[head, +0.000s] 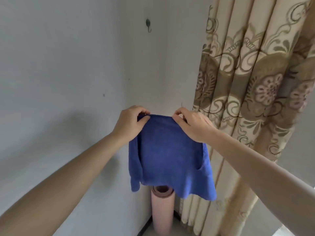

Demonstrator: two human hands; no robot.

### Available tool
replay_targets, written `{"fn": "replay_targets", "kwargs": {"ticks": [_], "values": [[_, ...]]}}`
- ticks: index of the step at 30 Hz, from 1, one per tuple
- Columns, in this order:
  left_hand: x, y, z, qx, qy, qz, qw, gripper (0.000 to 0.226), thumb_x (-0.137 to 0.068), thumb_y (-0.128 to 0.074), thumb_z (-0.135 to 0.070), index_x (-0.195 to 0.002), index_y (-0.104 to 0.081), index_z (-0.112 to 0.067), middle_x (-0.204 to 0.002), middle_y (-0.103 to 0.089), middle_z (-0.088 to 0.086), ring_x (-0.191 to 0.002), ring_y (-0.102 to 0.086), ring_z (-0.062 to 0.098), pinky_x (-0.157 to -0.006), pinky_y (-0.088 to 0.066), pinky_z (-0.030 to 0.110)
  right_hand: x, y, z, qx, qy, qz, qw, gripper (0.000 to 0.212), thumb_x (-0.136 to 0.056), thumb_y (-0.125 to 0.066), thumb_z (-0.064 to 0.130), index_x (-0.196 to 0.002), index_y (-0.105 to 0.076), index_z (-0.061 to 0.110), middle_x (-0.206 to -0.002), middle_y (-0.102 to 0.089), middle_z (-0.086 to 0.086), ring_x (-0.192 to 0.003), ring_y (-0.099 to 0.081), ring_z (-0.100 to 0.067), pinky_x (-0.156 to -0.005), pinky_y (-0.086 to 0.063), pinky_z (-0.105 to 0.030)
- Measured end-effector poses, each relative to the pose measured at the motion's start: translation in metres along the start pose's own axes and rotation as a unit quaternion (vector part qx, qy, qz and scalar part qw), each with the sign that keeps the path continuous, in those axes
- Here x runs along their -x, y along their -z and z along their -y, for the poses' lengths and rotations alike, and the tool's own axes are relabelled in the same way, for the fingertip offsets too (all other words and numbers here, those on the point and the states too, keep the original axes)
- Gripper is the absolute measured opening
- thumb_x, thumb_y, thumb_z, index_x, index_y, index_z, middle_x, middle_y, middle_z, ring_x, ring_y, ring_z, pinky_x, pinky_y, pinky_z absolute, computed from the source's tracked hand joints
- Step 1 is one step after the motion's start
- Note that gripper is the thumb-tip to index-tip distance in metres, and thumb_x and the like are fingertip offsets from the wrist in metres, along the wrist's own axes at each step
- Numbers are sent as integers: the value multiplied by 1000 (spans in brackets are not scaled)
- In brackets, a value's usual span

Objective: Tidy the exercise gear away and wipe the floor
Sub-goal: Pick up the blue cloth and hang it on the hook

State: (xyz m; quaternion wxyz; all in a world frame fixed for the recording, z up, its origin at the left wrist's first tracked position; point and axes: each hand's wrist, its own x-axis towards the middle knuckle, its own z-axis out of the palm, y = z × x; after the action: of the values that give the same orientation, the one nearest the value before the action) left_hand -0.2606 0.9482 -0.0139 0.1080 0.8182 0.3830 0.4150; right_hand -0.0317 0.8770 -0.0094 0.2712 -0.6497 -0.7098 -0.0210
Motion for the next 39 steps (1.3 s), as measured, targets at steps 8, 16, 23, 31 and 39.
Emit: {"fn": "replay_targets", "kwargs": {"ticks": [8,16,23,31,39], "values": [[-165,-24,18,-193,-20,-89,977,14,-93,-63,-15,-102,-72,-11,-97,-66,4,-87,-61,18,-78,-41,20,-208,11,-76,-73,123,-64,988,32,-98,-48,51,-104,-70,29,-96,-59,10,-86,-57,-11,-76,-48,-31],[-317,23,2,-429,-86,-184,880,13,-93,-61,-20,-98,-70,-13,-92,-67,8,-87,-60,32,-62,-43,37,-368,49,-70,-24,230,-187,955,25,-101,-46,26,-117,-65,21,-112,-62,-2,-92,-61,-24,-68,-42,-32],[-392,54,-10,-548,-101,-239,795,23,-95,-52,-19,-101,-73,-12,-92,-67,14,-93,-53,37,-69,-29,39,-440,86,-41,-74,180,-272,942,25,-97,-49,24,-113,-67,18,-110,-64,-5,-96,-60,-24,-71,-41,-30],[-387,24,29,-633,-163,-204,729,13,-76,-73,-8,-66,-67,-15,-64,-55,3,-64,-51,25,-57,-27,32,-457,46,-35,-94,184,-251,946,21,-98,-47,23,-113,-60,15,-105,-63,-5,-88,-60,-23,-67,-44,-34],[-363,4,68,-577,-219,-295,729,8,-90,-63,-9,-87,-70,-12,-76,-58,5,-70,-47,26,-65,-30,37,-424,-10,-51,-255,193,-250,914,16,-101,-51,28,-110,-62,21,-82,-58,14,-70,-55,-3,-63,-43,-15]]}}
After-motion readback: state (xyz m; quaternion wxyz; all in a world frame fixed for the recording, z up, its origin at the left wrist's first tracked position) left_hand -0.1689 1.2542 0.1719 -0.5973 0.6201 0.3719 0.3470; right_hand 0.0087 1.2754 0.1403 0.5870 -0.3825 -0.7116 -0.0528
